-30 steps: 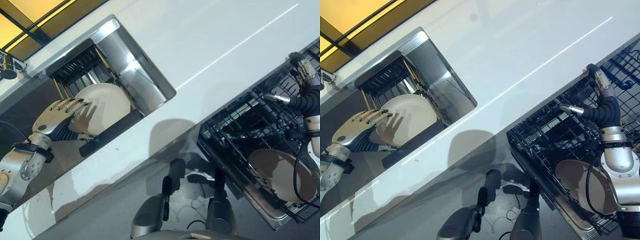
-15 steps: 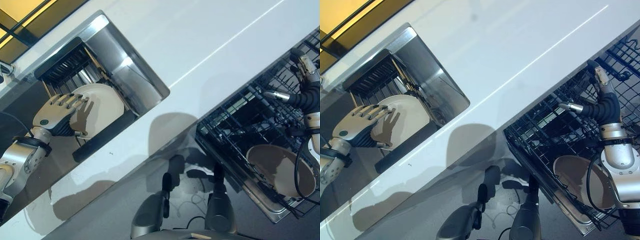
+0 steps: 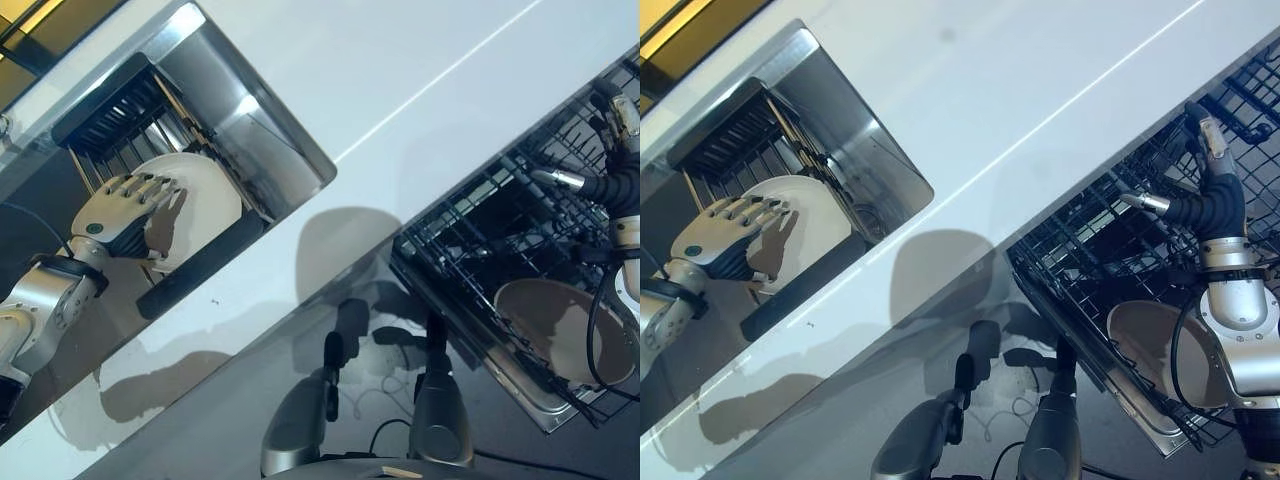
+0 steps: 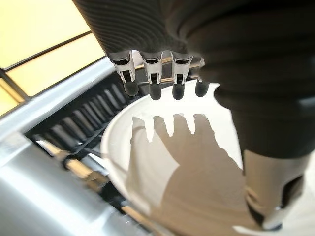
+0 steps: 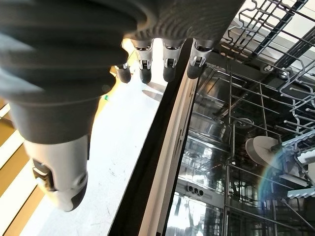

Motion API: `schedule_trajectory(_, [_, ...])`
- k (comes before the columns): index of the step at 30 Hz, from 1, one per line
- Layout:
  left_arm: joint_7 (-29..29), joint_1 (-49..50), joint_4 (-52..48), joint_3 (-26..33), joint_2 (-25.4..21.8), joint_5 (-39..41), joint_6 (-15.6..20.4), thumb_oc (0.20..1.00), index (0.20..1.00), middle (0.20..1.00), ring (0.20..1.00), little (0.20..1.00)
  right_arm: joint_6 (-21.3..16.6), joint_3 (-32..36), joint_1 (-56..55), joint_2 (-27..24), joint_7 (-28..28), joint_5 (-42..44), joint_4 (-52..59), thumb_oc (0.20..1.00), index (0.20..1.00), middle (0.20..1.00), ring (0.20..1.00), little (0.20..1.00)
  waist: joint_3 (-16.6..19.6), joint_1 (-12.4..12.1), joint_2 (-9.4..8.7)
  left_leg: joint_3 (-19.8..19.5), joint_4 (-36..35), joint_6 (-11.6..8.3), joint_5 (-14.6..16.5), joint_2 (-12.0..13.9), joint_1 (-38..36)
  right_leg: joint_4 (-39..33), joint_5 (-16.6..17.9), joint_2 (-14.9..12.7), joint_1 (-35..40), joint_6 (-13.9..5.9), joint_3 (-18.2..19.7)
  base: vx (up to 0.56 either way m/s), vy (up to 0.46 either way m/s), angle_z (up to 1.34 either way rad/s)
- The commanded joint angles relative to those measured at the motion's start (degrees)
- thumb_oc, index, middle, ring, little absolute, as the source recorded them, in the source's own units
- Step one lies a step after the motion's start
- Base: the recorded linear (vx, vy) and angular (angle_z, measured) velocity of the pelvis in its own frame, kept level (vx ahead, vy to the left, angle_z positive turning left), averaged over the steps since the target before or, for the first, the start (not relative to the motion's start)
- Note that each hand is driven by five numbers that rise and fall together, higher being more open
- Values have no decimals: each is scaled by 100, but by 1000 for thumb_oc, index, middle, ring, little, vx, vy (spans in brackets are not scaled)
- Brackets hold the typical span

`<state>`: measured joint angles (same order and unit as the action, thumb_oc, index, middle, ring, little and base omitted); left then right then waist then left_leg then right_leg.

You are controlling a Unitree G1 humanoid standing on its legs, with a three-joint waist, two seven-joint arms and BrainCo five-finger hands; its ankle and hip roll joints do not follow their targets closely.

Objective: Pick up plates and place into dishwasher.

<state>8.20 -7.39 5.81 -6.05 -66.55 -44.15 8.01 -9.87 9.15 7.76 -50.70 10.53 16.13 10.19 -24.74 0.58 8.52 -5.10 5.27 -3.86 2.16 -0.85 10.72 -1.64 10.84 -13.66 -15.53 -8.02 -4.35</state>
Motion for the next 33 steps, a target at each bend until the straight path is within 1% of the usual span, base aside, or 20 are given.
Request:
schedule_trajectory(1, [-549,166,145,9,-463,226,213,1000,1000,1000,1000,1000,-209,-152,246,-243,88,-175,185,1000,1000,1000,1000,1000,11,-209,-392,-126,117,29,-498,53,500,931,-514,-319,-21,-293,308,-28,-66,-2])
schedule_trajectory(2, [-658,154,121,12,-491,335,213,1000,1000,1000,1000,1000,-204,-173,248,-229,119,-176,205,1000,1000,1000,1000,1000,-1,-224,-399,-131,117,31,-499,54,504,921,-503,-319,-11,-294,293,-20,-53,-2])
schedule_trajectory(5, [-1220,31,81,-56,-583,878,282,1000,1000,1000,1000,1000,-166,-235,292,-222,149,-184,238,1000,1000,1000,1000,1000,-17,-236,-406,-132,130,40,-493,51,506,925,-498,-321,4,-288,259,-4,-13,0])
schedule_trajectory(7, [-1660,9,-39,-57,-577,1164,281,1000,1000,1000,1000,1000,-150,-217,290,-229,144,-191,245,1000,1000,1000,1000,1000,-14,-250,-378,-138,127,39,-498,42,503,923,-496,-324,15,-291,245,0,0,0])
schedule_trajectory(9, [-1952,-12,-87,-48,-589,1376,262,1000,1000,1000,1000,1000,-123,-218,323,-252,144,-183,235,1000,1000,1000,1000,1000,-20,-257,-353,-143,105,47,-505,40,481,907,-496,-318,47,-282,240,0,0,0])
schedule_trajectory(11, [-2083,-72,-101,-73,-614,1438,184,1000,1000,1000,1000,1000,-112,-252,381,-272,132,-169,211,1000,1000,1000,1000,1000,-24,-256,-337,-146,86,54,-512,37,467,892,-501,-311,72,-275,236,0,0,0])
schedule_trajectory(14, [-2106,-154,-92,-3,-734,1484,61,1000,1000,1000,1000,1000,-104,-274,398,-311,129,-113,221,1000,1000,1000,1000,1000,-5,-269,-324,-143,70,57,-510,38,448,880,-511,-315,99,-274,230,0,0,0])
schedule_trajectory(19, [-1954,-107,-31,319,-921,1439,-160,1000,1000,1000,1000,1000,-168,-203,298,-318,66,-33,215,1000,1000,1000,1000,1000,81,-309,-301,-157,12,58,-507,26,380,856,-534,-330,172,-262,187,0,0,0])
schedule_trajectory(23, [-1895,-22,33,561,-977,1460,-353,1000,1000,1000,1000,1000,-159,-169,256,-301,22,-40,205,1000,1000,1000,1000,1000,154,-321,-240,-152,-48,60,-504,18,301,842,-568,-352,235,-259,158,0,0,0])
schedule_trajectory(24, [-1882,56,-7,660,-976,1493,-430,1000,1000,1000,1000,1000,-162,-132,226,-299,-10,-41,201,1000,1000,1000,1000,1000,175,-326,-221,-153,-67,58,-505,16,282,830,-574,-354,254,-257,154,8,31,1])
schedule_trajectory(26, [-1709,197,-90,865,-925,1466,-727,1000,1000,1000,1000,1000,-150,-80,196,-301,-49,-26,194,1000,1000,1000,1000,1000,220,-342,-192,-169,-103,61,-509,2,247,808,-589,-362,288,-258,152,0,0,0])
schedule_trajectory(27, [-1542,266,-48,958,-861,1428,-872,1000,1000,1000,1000,1000,-140,-70,175,-273,-57,-50,204,1000,1000,1000,1000,1000,242,-346,-189,-172,-116,63,-504,0,225,799,-602,-363,308,-257,149,0,0,0])
schedule_trajectory(30, [-965,471,205,1171,-735,1335,-1089,1000,1000,1000,1000,1000,-113,-40,143,-217,-100,-98,227,1000,1000,1000,1000,1000,285,-352,-174,-183,-144,63,-496,-2,180,801,-643,-354,328,-258,152,0,0,0])
schedule_trajectory(32, [-396,643,345,1338,-538,1229,-1340,1000,1000,1000,1000,1000,-112,-17,101,-161,-108,-135,244,1000,1000,1000,1000,1000,307,-366,-178,-202,-157,63,-499,-1,171,807,-665,-347,326,-262,159,0,0,0])
schedule_trajectory(33, [-63,702,464,1432,-434,1307,-1468,1000,1000,1000,1000,1000,-113,-11,84,-112,-120,-182,245,1000,1000,1000,1000,1000,313,-371,-188,-201,-156,63,-500,2,173,816,-675,-342,319,-262,163,0,0,0])
